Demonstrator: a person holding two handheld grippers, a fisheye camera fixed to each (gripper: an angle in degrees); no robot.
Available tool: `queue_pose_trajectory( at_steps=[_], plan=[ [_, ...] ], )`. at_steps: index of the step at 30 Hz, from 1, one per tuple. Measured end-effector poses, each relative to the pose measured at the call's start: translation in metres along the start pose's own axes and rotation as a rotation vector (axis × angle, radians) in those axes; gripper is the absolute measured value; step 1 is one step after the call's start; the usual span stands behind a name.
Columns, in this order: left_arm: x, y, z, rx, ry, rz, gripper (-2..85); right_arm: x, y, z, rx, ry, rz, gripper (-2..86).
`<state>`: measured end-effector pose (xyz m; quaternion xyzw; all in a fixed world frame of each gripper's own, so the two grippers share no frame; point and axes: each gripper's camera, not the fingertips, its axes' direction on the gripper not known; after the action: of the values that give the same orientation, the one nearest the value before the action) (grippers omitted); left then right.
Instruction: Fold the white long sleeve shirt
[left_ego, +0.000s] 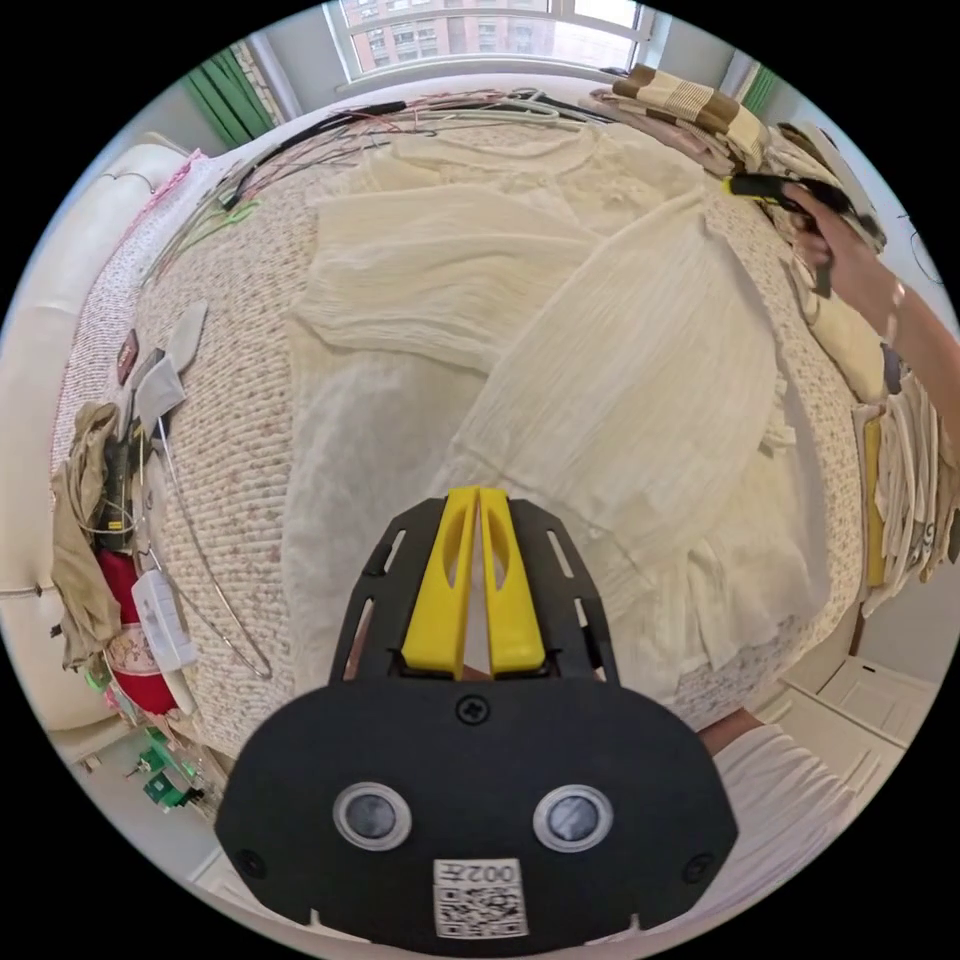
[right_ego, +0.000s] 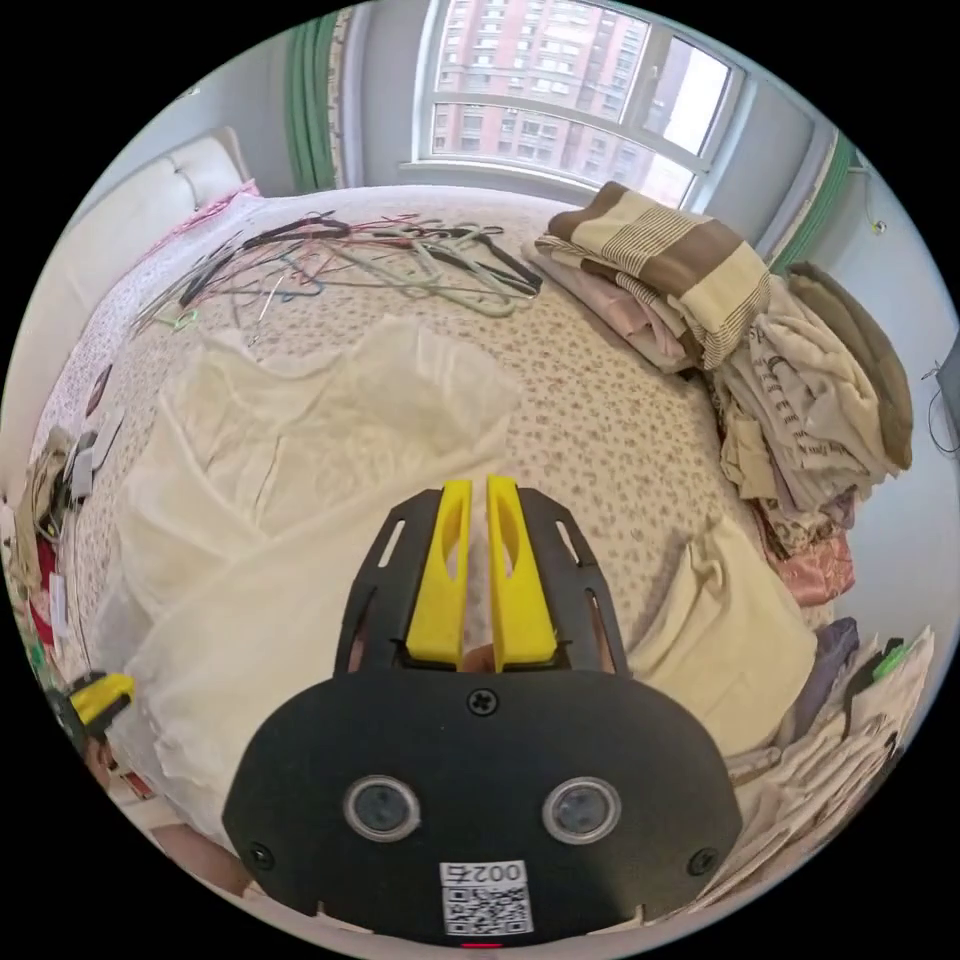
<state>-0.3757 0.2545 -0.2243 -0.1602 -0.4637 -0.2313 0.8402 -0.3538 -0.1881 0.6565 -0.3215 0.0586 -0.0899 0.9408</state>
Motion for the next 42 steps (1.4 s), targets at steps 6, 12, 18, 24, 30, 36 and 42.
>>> queue_pose_trajectory(
  at_steps=[6, 12, 18, 24, 30, 36, 42],
  plan=[
    [-0.008, 0.018, 0.044, -0.136, 0.097, 0.059, -1.0, -0.010, 0.078, 0.031, -0.284, -0.053, 0.059, -0.5],
    [-0.041, 0.045, 0.010, -0.028, -0.006, -0.033, -1.0, 0.001, 0.150, -0.015, -0.299, -0.054, 0.169, 1.6],
    [-0.103, 0.109, 0.008, -0.110, 0.014, -0.217, -0.8, -0.003, 0.234, -0.038, -0.436, -0.112, 0.204, 5.9],
    [-0.127, 0.140, 0.005, -0.114, 0.003, -0.238, 1.9, -0.017, 0.274, -0.030, -0.501, -0.120, 0.193, 7.2],
    [-0.128, 0.132, 0.021, -0.148, 0.036, -0.146, 3.9, -0.026, 0.283, -0.012, -0.509, -0.117, 0.176, 7.8],
    [-0.125, 0.128, 0.019, -0.135, 0.059, -0.109, 2.6, -0.026, 0.294, 0.001, -0.508, -0.095, 0.175, 7.7],
    [-0.123, 0.121, 0.039, -0.218, 0.034, -0.057, 2.2, -0.024, 0.307, 0.017, -0.495, -0.117, 0.181, 8.2]
  ],
)
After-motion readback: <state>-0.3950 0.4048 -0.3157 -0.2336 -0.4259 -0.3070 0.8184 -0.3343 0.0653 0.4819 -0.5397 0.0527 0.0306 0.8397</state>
